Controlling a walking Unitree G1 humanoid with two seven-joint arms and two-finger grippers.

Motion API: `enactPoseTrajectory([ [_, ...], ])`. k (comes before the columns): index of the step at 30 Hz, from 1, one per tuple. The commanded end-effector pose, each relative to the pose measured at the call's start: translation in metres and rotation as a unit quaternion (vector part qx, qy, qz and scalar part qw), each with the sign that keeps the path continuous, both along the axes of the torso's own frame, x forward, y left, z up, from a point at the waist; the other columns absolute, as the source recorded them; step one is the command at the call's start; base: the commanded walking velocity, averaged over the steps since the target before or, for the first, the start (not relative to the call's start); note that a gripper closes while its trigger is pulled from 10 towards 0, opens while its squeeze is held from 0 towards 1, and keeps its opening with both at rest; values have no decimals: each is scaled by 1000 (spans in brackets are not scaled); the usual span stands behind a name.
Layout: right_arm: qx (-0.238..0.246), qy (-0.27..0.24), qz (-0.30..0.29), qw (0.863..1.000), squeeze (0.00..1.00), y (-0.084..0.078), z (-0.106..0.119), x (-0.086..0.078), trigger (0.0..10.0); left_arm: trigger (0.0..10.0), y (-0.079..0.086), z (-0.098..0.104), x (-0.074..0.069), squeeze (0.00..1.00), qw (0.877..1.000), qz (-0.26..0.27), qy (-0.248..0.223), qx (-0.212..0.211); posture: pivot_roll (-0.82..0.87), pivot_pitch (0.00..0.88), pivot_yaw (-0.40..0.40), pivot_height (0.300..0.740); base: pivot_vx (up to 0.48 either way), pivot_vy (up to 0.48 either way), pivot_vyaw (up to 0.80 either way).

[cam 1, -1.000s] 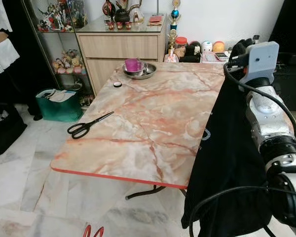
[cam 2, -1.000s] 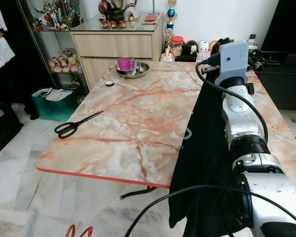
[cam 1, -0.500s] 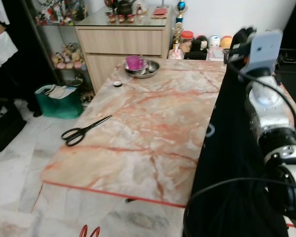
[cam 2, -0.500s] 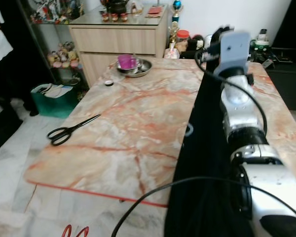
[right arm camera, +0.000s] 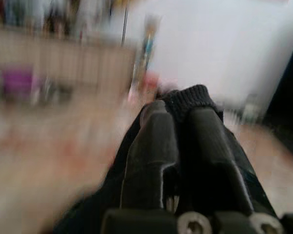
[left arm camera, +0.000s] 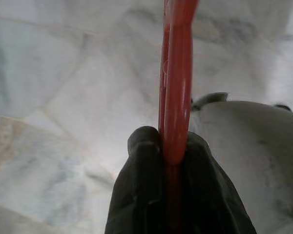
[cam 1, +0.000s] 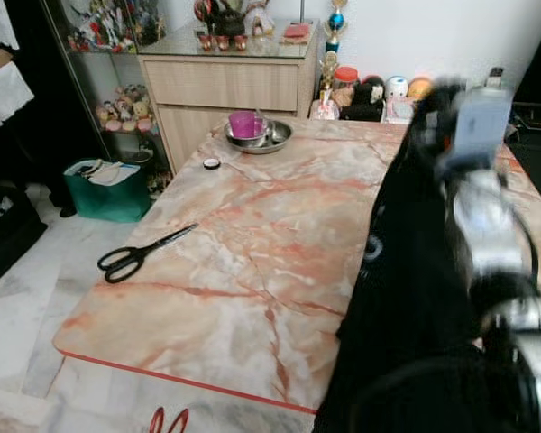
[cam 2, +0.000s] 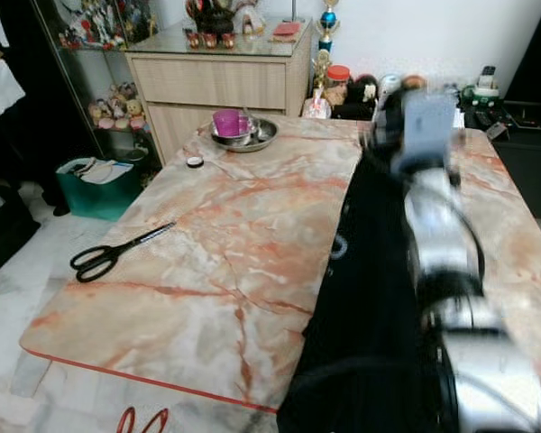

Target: Hang hanger

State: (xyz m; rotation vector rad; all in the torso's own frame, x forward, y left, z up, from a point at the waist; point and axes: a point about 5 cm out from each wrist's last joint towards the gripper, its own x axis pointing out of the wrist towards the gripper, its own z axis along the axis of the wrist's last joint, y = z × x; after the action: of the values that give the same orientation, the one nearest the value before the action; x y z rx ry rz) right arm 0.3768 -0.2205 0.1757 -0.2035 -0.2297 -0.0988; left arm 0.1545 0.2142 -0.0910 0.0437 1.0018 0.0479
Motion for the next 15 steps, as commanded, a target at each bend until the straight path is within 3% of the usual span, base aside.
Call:
enactPoseTrajectory([
  [1, 21, -26, -11, 999, 0, 0, 5, -6, 10000, 10000, 5, -3, -10, 0, 1000, 0, 18, 5, 97, 59, 7, 740, 0, 0, 0],
  [5, 18, -9, -24, 999, 0, -2, -16, -25, 10000, 10000, 5, -4, -12, 0, 1000, 0, 23, 5, 99, 60, 4, 740, 0, 0, 0],
  [8, 35, 10, -29, 999, 0, 0, -34, -46, 10000, 10000, 4, -5, -13, 0, 1000, 0, 23, 4, 100, 58, -3, 740, 0, 0, 0],
  [9, 38, 24, -26, 999, 0, 3, -47, -62, 10000, 10000, 3, -5, -14, 0, 1000, -2, 24, 3, 100, 55, -7, 740, 0, 0, 0],
  [11, 34, 31, -21, 999, 0, 5, -54, -73, 10000, 10000, 3, -5, -14, 0, 1000, -3, 24, 3, 104, 52, -11, 740, 0, 0, 0],
  [12, 33, 32, -22, 999, 427, 5, -56, -77, 10000, 10000, 3, -5, -14, 0, 1000, -3, 24, 3, 104, 51, -12, 740, 0, 0, 0],
  [14, 32, 32, -22, 999, 427, 5, -57, -79, 10000, 10000, 3, -5, -14, 0, 1000, -4, 24, 3, 103, 49, -12, 740, 0, 0, 0],
  [15, 43, 44, -26, 998, 1000, 7, -62, -88, 10000, 10000, 2, -5, -14, 0, 1000, -6, 24, 4, 99, 43, -13, 740, 0, 0, 0],
])
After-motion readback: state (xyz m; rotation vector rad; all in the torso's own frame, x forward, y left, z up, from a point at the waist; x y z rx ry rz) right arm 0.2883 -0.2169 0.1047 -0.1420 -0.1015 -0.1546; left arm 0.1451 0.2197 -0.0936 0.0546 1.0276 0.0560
